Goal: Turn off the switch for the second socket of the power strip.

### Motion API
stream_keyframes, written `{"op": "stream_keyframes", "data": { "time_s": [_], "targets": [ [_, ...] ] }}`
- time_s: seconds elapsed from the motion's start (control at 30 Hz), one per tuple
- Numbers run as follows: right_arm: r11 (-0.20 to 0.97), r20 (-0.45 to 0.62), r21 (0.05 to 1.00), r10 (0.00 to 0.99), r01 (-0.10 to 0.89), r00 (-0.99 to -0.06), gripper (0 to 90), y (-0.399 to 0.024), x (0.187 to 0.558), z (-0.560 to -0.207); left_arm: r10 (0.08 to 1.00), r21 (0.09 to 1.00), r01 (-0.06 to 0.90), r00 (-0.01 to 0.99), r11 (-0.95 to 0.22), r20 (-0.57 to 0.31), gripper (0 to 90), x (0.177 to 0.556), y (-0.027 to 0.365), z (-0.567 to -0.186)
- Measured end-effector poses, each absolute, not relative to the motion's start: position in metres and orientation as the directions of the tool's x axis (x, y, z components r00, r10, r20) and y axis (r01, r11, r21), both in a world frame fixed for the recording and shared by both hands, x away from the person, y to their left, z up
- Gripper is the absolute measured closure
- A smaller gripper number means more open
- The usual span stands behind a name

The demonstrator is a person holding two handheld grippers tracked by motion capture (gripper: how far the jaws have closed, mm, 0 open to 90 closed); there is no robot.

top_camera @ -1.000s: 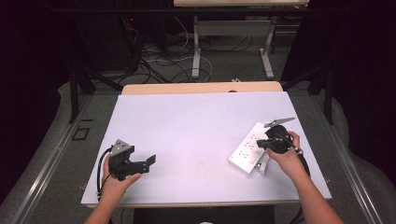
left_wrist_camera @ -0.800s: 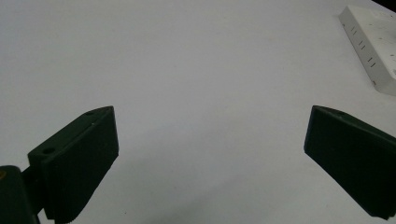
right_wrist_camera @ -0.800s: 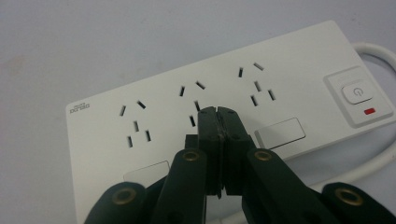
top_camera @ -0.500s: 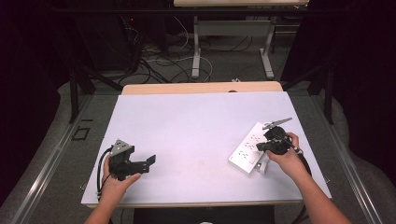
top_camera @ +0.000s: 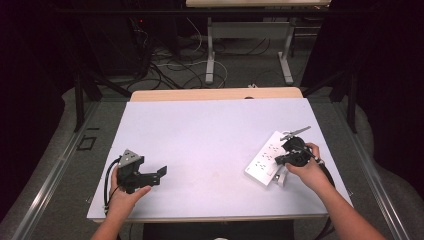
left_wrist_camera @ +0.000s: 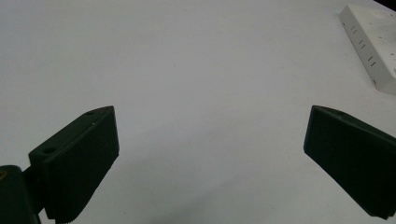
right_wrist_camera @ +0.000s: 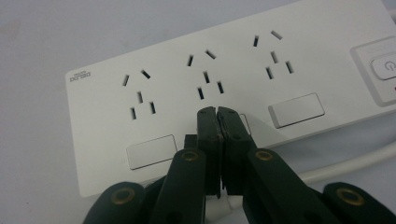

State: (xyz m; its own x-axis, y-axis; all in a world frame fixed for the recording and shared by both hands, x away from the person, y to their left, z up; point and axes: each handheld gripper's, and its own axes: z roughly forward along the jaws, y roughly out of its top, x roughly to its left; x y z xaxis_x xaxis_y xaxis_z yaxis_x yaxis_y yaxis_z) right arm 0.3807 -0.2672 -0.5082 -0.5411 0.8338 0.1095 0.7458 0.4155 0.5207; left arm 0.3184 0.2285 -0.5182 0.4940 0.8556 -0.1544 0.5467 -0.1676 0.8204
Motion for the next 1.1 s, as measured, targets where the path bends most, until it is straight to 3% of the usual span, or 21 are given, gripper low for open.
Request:
{"op": "stream_keyframes", "data": {
  "time_s": [1.1],
  "targets": [
    [0.432,0.101,0.503,0.83,0.748,-0.548,87.9,-0.2602,0.3816,-0.5115,0.854,0.821,0.545,0.496,-0.167,-0.155,3.4,0.3179,0.2283,-0.5178]
  ]
}}
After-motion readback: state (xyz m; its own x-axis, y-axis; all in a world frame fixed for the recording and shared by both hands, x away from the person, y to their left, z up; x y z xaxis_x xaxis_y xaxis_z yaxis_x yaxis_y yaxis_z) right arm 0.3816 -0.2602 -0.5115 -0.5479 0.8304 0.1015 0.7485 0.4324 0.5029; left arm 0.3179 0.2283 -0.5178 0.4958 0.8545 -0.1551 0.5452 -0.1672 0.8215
